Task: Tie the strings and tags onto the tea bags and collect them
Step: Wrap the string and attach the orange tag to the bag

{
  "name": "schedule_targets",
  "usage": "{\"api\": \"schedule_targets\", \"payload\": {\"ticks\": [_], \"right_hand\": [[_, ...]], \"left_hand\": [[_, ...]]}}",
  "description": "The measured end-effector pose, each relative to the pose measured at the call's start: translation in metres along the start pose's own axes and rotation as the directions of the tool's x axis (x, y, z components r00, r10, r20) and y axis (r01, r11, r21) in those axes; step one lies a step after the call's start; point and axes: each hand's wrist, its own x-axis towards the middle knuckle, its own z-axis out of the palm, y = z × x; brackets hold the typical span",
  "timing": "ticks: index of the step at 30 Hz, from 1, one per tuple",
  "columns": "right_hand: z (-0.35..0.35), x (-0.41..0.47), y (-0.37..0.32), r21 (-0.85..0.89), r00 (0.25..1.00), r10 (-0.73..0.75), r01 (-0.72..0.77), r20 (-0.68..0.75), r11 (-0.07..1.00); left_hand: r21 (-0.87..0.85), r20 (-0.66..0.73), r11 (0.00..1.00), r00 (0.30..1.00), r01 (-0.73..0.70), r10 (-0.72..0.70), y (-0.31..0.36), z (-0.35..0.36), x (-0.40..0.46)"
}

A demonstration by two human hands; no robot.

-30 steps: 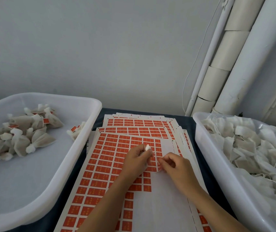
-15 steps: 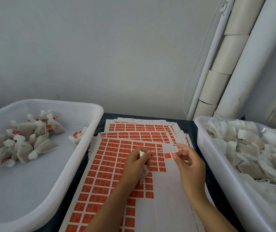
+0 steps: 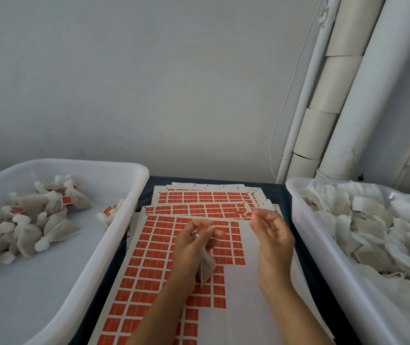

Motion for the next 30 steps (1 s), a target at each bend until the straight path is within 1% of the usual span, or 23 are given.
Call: {"api": "schedule_targets", "payload": {"ticks": [4,7,11,15,18,21,25,30], "right_hand": [[0.0,-0.004,0.007,0.006,0.998,-0.002,0.001,0.058,1.0],[-0.003,-0.003,0.012,-0.012,0.997,-0.001,0.001,0.076,1.0],[-0.005,-0.003,0.015,0.008,0.995,0.006,-0.007,0.104,1.0],[-0.005,-0.005,0.013,0.018,0.995,-0.028,0.027,0.095,0.999],[-0.009,-0.004,0.011,0.021,0.997,-0.038,0.037,0.071,0.999],[-0.013,-0.003,0.01,0.035,0.998,-0.034,0.032,0.061,0.999],[-0.014,-0.003,0.011,0.039,0.997,-0.038,0.035,0.066,0.999],[-0.012,-0.006,0.012,0.038,0.997,-0.033,0.03,0.072,0.999]], "left_hand": [[0.001,0.002,1.0,1.0,-0.018,0.018,-0.001,-0.002,0.002],[-0.012,0.023,1.0,1.0,-0.014,0.014,-0.001,-0.003,0.002],[-0.005,0.047,1.0,0.999,-0.002,0.002,-0.002,-0.003,0.0],[-0.059,0.129,0.998,0.991,0.036,-0.028,0.001,-0.006,0.0],[0.008,0.169,1.0,0.986,0.005,-0.006,0.001,-0.006,-0.001],[0.079,0.159,0.996,0.987,-0.032,0.019,0.002,-0.005,-0.002],[0.078,0.132,0.996,0.991,-0.045,0.034,0.002,-0.002,-0.003],[0.125,0.094,0.988,0.993,-0.086,0.075,0.001,0.001,-0.003]]}}
